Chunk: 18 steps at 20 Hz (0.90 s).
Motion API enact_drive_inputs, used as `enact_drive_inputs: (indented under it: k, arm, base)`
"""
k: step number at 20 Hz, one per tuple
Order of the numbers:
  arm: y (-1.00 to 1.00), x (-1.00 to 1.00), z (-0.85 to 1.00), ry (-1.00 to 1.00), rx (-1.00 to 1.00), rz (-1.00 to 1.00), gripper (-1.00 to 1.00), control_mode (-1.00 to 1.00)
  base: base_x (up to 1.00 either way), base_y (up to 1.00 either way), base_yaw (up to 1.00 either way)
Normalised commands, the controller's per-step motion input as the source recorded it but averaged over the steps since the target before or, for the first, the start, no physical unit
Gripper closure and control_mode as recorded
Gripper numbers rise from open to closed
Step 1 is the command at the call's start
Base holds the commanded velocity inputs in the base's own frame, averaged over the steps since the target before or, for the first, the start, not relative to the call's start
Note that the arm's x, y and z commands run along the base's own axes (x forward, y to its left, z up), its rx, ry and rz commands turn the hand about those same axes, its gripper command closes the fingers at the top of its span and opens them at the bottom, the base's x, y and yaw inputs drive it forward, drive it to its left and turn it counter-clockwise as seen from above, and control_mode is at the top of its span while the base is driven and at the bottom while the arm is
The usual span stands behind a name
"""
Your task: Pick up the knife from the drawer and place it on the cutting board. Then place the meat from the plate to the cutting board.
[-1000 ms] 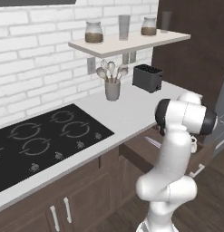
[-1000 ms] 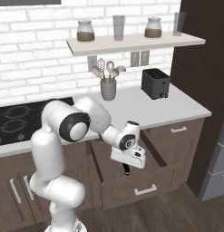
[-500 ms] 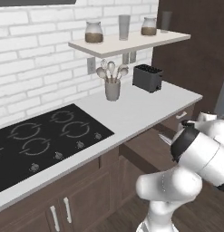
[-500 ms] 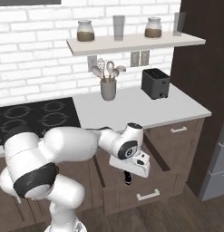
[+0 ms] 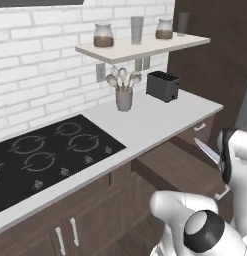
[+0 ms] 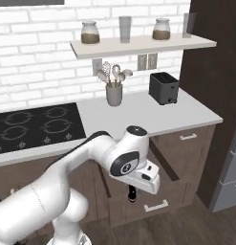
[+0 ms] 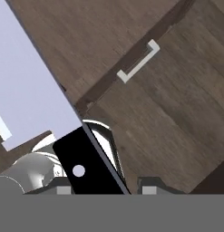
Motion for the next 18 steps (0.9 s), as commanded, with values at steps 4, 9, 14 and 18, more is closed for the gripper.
enact_drive_inputs:
  k: [4, 9, 14, 18]
  arm:
    - [0.08, -0.52, 0.77, -0.11, 0.00, 0.00, 1.00, -1.00]
    - [0.35, -0.43, 0.16, -0.04, 0.00, 0.03, 1.00, -1.00]
    - [0.00, 0.00, 0.00, 0.00, 0.00, 0.00, 1.00, 1.00]
    - [0.00, 0.00, 0.00, 0.00, 0.00, 0.00, 1.00, 1.00]
  base:
    - [0.00, 0.00, 0.00]
    - [0.00, 0.00, 0.00]
    - [-0.40, 0.33, 0.14]
    - [-0.16, 0.18, 0.36]
